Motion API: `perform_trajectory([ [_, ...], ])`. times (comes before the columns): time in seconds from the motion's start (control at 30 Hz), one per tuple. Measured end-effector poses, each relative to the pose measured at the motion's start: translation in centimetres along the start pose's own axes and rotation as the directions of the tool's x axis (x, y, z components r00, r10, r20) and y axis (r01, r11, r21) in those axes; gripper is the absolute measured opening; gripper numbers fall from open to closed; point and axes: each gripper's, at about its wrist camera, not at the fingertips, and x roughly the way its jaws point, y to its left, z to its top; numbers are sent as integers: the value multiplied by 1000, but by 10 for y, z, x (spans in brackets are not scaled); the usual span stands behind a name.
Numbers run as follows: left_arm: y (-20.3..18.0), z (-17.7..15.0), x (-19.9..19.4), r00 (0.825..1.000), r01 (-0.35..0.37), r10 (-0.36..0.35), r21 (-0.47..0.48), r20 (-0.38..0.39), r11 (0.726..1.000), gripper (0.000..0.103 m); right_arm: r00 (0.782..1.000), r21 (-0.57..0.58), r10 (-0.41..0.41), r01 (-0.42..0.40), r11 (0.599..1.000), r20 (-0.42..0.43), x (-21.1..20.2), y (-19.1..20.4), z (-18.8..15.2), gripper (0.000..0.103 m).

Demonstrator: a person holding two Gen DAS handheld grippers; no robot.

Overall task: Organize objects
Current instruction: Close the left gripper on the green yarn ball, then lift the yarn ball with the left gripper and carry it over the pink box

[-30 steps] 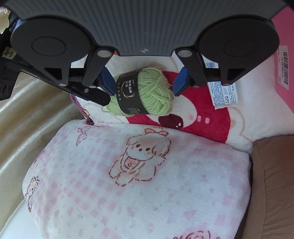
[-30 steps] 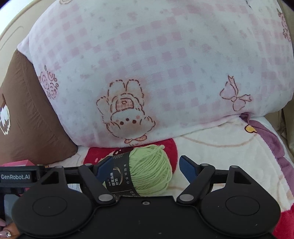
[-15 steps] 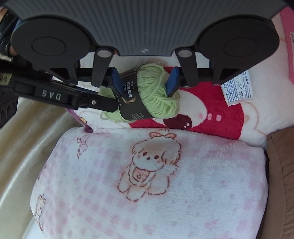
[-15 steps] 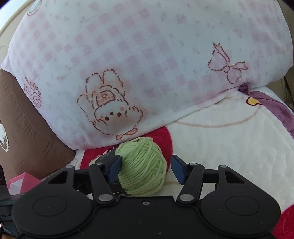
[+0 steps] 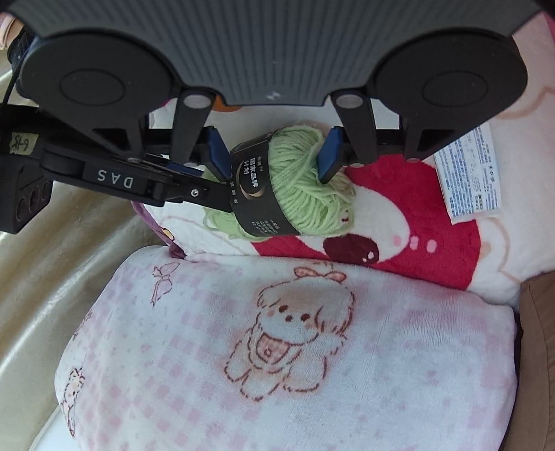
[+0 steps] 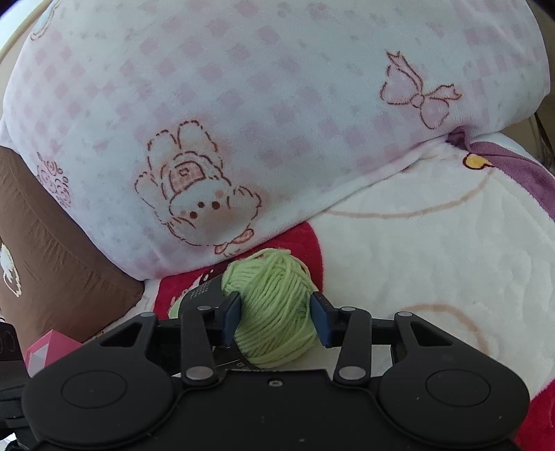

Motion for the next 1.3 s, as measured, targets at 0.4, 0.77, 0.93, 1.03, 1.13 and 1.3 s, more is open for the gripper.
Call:
perform_trajectory([
  [0.4,35,-3,-7,988,147,-157,-348,-1,926,50,993,20,75,-73,997,-93,-11,-8,-2,47],
  [0.77,23,-3,-7,1000,13,-17,-242,-12,970,42,995,-261,66,-84,962,-78,-24,11,1,48],
  [0.93,24,-1,-5,1000,7,-6,-224,1,975,42,997,-429,-24,-13,903,-80,-16,31,-12,74],
  [1.03,25,4,3,1000,12,-11,-256,6,967,43,997,-378,-20,-10,926,-76,-3,30,-17,77],
  [1.13,24,5,4,1000,-2,3,-236,3,972,43,999,-395,-22,6,919,-34,5,31,-20,85],
  [1.3,24,2,1,1000,14,-15,-245,0,970,43,1000,-458,-13,4,889,-16,0,44,-27,86],
])
